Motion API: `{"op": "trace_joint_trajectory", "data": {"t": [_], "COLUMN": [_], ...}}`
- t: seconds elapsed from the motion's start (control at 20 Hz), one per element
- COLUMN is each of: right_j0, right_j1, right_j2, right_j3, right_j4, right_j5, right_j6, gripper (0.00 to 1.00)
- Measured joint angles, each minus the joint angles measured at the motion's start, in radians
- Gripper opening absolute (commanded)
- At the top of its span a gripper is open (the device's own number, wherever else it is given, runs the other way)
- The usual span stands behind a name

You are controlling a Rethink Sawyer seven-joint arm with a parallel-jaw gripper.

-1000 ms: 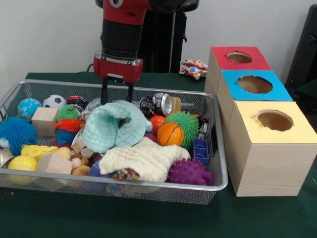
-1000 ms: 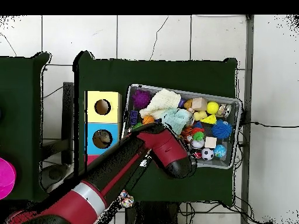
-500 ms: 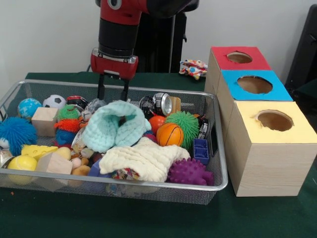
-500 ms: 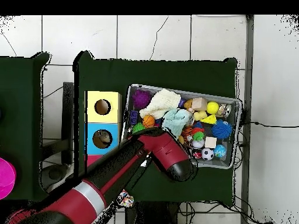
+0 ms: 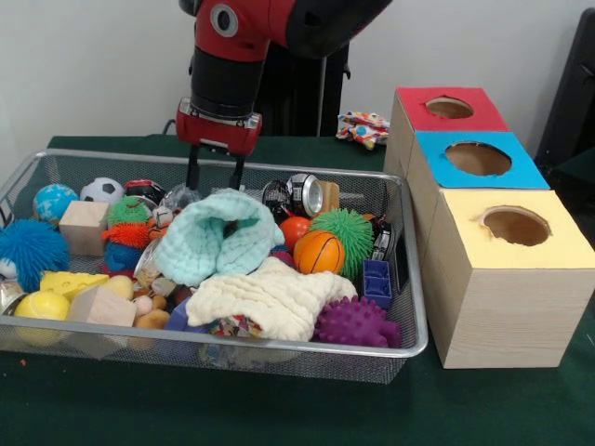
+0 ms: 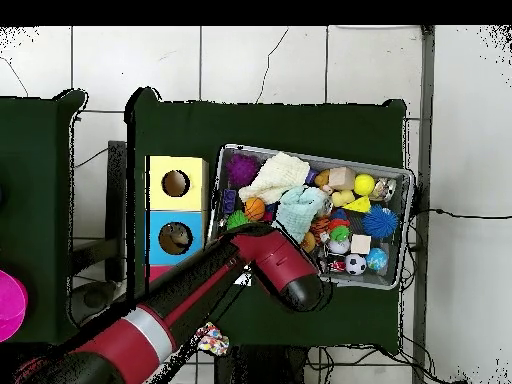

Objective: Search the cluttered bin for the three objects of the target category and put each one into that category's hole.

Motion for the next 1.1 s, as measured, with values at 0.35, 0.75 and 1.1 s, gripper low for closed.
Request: {"op": "trace_joint_trajectory", "data": {"t": [0.35,0.75,1.1], "right_j0": [0.015,0.029,0.027], "right_j1": [0.055,0.103,0.132], "right_j2": [-0.034,-0.073,-0.078], "right_j3": [-0.002,0.001,0.002], "right_j4": [0.000,0.002,0.005], "right_j5": [0.000,0.000,0.000], "right_j6": [0.000,0.000,0.000], "gripper": [1.00,1.00,1.00]}}
